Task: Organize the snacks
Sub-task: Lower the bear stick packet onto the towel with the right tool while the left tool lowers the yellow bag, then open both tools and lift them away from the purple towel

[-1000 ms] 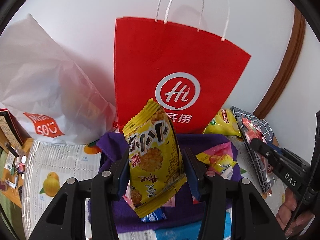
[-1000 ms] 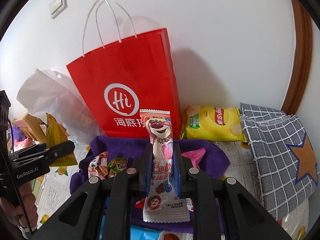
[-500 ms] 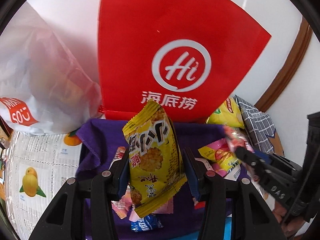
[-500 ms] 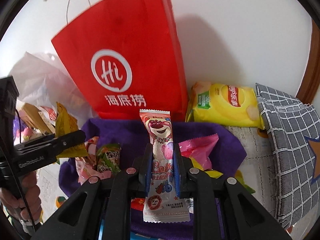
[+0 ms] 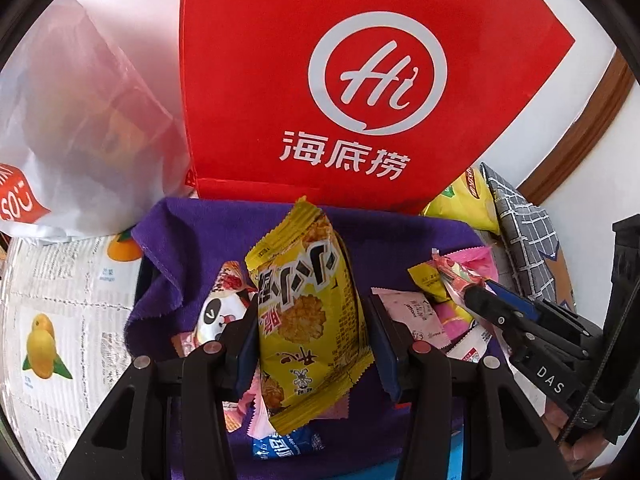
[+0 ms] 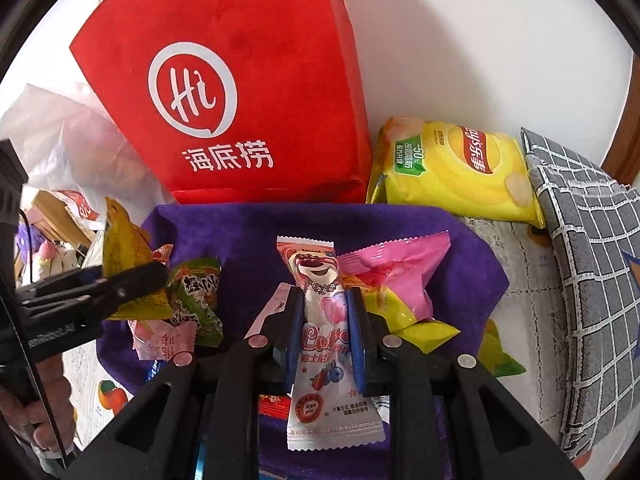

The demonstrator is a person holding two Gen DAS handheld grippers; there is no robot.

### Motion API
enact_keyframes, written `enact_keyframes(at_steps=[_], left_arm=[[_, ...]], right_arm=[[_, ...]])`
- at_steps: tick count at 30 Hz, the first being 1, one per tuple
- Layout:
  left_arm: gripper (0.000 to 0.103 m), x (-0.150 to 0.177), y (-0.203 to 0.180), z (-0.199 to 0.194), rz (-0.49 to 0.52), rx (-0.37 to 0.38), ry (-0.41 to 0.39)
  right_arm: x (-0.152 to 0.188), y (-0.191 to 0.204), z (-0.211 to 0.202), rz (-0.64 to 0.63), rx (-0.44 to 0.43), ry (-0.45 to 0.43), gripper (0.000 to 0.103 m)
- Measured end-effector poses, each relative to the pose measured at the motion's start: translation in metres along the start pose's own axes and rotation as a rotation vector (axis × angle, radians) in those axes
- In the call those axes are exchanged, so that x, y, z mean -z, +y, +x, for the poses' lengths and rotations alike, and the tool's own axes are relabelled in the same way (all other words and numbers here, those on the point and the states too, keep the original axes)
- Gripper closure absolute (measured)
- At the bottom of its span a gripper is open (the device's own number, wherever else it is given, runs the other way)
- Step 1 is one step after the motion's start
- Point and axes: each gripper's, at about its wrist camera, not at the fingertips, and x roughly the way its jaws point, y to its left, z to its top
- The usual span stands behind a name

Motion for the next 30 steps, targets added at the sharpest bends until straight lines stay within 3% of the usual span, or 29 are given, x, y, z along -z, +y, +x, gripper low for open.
enact_keyframes(at_steps=[19,24,30], left_arm=[[0.055,0.0025,-0.0042,0.0054,0.005,-0.002,0.029],[0.055,0.0025,-0.0039,0.0051,0.013,-0.009,0.025],[0.048,0.0014,-0.0044,0.0016,0.012,0.006,0.018]], right_arm=[[0.0003,0.0017,-0.0003,-0.013,0.018,0.004,0.078],[0.0002,0.0017,0.0,-0.014,0.006,0.003,0.07],[0.001,0.0073,0.0012,-0.047,0.023,0.0,0.066]])
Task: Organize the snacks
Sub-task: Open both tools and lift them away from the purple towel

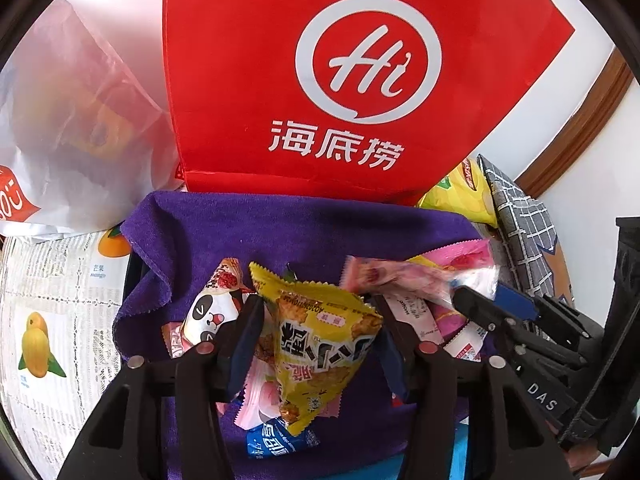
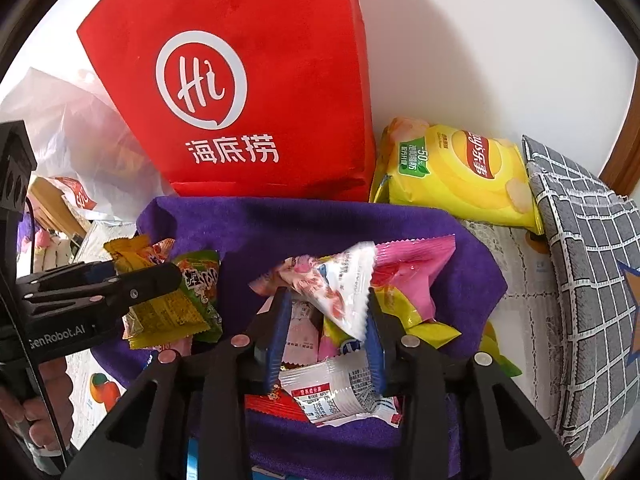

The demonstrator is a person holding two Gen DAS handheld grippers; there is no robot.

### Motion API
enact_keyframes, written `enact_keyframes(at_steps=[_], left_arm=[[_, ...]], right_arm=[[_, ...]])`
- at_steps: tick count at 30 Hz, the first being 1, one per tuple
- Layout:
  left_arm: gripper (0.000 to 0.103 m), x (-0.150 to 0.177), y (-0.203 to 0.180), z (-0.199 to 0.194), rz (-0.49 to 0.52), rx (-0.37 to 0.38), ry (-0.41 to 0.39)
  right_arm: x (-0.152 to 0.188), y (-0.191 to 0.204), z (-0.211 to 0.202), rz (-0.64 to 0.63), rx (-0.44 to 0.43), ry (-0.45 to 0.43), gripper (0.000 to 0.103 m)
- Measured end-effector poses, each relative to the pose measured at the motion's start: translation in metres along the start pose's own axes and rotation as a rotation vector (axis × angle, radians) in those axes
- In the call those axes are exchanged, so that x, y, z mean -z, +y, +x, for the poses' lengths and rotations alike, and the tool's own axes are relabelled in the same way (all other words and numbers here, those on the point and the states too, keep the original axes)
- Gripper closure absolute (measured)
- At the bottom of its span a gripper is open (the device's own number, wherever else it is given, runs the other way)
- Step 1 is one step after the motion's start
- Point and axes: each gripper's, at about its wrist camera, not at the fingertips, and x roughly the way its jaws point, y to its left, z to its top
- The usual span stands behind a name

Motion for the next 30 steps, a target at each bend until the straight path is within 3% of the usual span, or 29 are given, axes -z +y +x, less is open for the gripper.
enact_keyframes(at_steps=[7,13,22,30], left_arm=[[0.037,-0.001,-0.007,-0.011,0.027,-0.011,-0.027],[0.034,-0.002,-0.011,-0.029,0.039,-0.044,-0.055],[0.021,0.002,-0.018,-0.075,0.059,-0.1,-0.129],[0.014,0.042,-0.036,-0.137,0.09,-0.123,-0.195]], right_arm=[[0.0,0.002,-0.001,-0.009,0.008,0.007,0.064],[-0.002,0.01,-0.019,-0.036,0.026,-0.025,0.053],[0.003,0.017,-0.075,-0.028,0.059,-0.095,0.048],[0.026,0.017,-0.15,0.015,0.094,-0.188,0.035]])
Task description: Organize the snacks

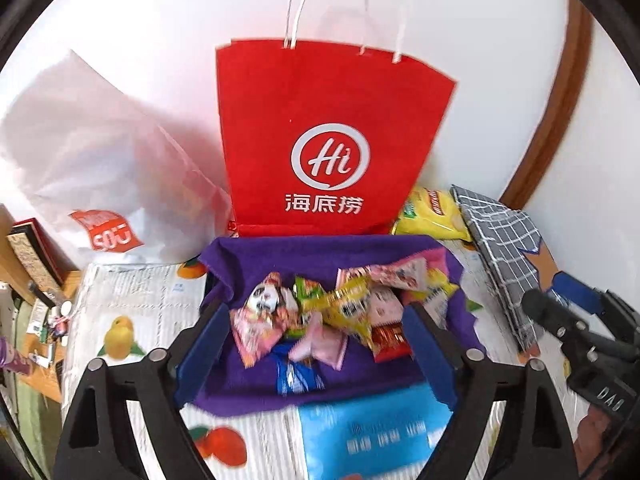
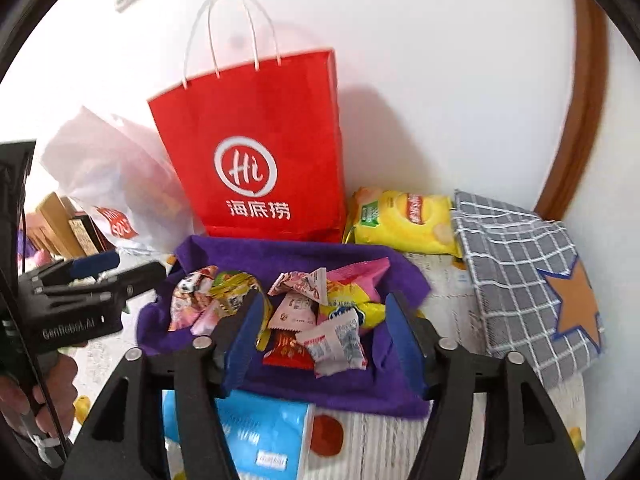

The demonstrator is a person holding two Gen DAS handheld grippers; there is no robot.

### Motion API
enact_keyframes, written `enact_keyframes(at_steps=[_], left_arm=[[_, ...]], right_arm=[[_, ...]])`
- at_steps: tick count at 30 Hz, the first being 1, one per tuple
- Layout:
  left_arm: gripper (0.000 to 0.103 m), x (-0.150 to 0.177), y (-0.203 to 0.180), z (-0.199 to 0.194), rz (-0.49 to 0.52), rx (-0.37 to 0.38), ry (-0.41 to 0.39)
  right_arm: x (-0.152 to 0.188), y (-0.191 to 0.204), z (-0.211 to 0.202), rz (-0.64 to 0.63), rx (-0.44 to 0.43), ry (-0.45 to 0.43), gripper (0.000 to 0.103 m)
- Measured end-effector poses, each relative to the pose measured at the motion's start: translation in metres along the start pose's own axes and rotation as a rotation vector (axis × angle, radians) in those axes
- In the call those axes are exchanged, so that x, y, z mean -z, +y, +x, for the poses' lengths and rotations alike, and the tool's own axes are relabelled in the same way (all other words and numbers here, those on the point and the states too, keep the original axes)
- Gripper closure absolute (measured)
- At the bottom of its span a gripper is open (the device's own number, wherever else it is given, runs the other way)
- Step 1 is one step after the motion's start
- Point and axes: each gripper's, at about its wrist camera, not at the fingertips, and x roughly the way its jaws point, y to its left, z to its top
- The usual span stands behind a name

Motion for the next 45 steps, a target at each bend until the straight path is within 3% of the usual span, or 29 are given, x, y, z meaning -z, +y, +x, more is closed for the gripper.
enact_keyframes(at_steps=[6,16,21,29,45], left_arm=[[0.009,0.036,-0.007,-0.062,-0.016,0.015,-0.045],[0.001,0.107,-0.029,-0.146,0.01,-0.022,-0.113],[0.0,0.138,-0.04,-0.175,0.015,-0.013,-0.139],[0.0,0.169,-0.049,-0.199,0.012,-0.016,-0.17],[0.0,0.181,-0.051,-0.217,0.003,-0.028,-0.196]], right_arm=[[0.021,0.001,-0.066,0.041,0.021,-0.046,0.026],[0.09,0.005,-0.156,0.063,0.066,-0.066,0.025],[0.124,0.004,-0.189,0.074,0.095,-0.11,0.008],[0.161,-0.006,-0.226,0.106,0.099,-0.142,0.0],[0.177,0.004,-0.248,0.079,0.103,-0.17,0.0]])
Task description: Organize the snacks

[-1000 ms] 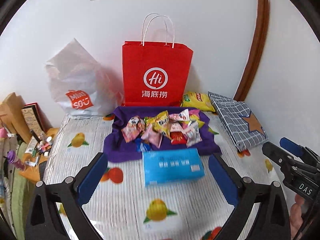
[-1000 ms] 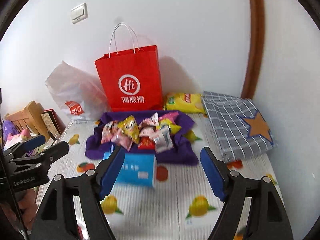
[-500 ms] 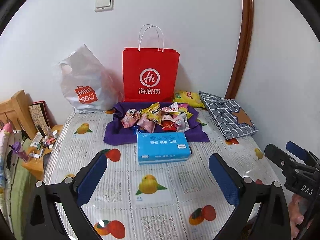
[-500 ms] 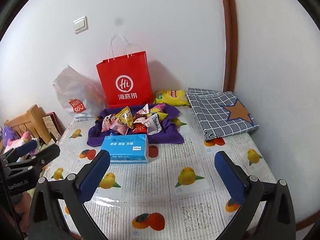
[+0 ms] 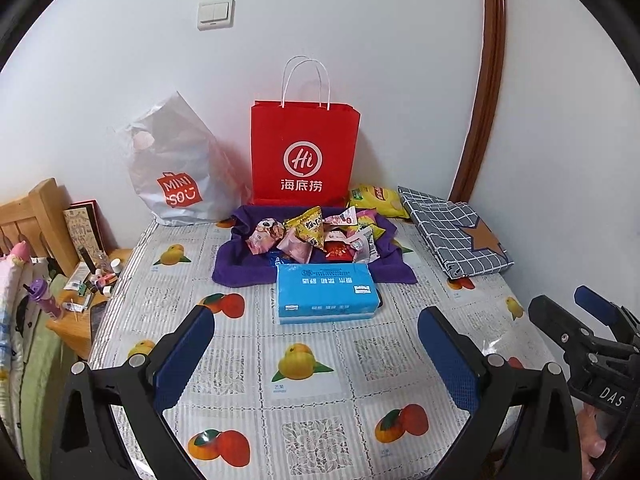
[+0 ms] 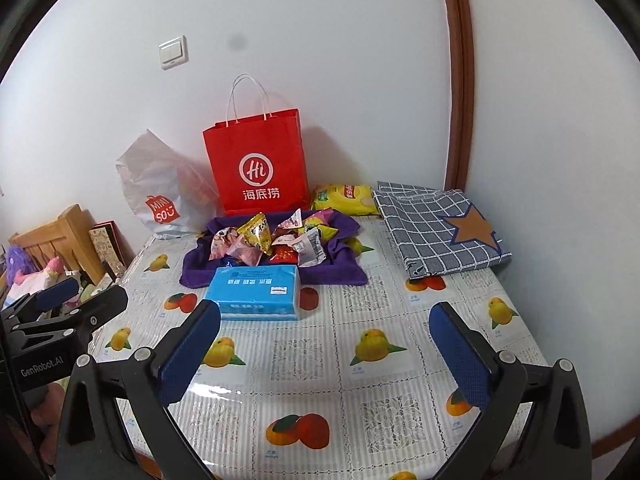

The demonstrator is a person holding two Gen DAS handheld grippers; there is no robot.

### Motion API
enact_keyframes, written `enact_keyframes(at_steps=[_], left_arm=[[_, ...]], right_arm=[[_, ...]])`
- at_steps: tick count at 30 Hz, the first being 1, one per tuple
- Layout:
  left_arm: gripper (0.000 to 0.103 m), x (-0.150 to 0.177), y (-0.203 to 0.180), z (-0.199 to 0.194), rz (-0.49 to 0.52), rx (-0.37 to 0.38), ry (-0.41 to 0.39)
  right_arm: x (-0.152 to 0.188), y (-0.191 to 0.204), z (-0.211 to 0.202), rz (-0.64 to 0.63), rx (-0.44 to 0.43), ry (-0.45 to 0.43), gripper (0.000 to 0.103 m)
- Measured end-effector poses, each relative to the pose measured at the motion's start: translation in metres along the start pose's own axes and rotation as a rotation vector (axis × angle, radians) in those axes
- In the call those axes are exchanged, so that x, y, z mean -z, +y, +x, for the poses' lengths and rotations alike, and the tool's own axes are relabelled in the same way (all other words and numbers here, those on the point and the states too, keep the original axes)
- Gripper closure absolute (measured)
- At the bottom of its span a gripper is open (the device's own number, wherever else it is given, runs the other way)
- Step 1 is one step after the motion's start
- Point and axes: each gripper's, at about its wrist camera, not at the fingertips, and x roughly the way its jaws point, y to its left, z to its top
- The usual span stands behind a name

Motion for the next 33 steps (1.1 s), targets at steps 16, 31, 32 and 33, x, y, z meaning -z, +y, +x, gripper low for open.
enact_keyframes(at_steps=[16,31,32,33], left_arm=[[0.0,0.0016,-0.0003,-0.0035,0.001,-0.009,-0.003],[0.0,0.0028,-0.0009,-0.0036,0.001,-0.009,0.0],[0.0,0.0027,-0.0008,-0.0037,0.002,-0.009,0.0],[0.0,0.0027,-0.0008,-0.0036,0.001,-0.009,0.001]], right_arm=[[0.0032,0.0042,-0.0071,-0.013,-0.008,-0.01,0.0],[0.0035,0.0026,-0.0099,-0.007,-0.011,-0.013,0.0],[0.0037,0.0027,-0.0102,-0.007,-0.01,-0.014,0.0],[0.0039,0.0027,-0.0105,-0.008,-0.01,-0.014,0.0]])
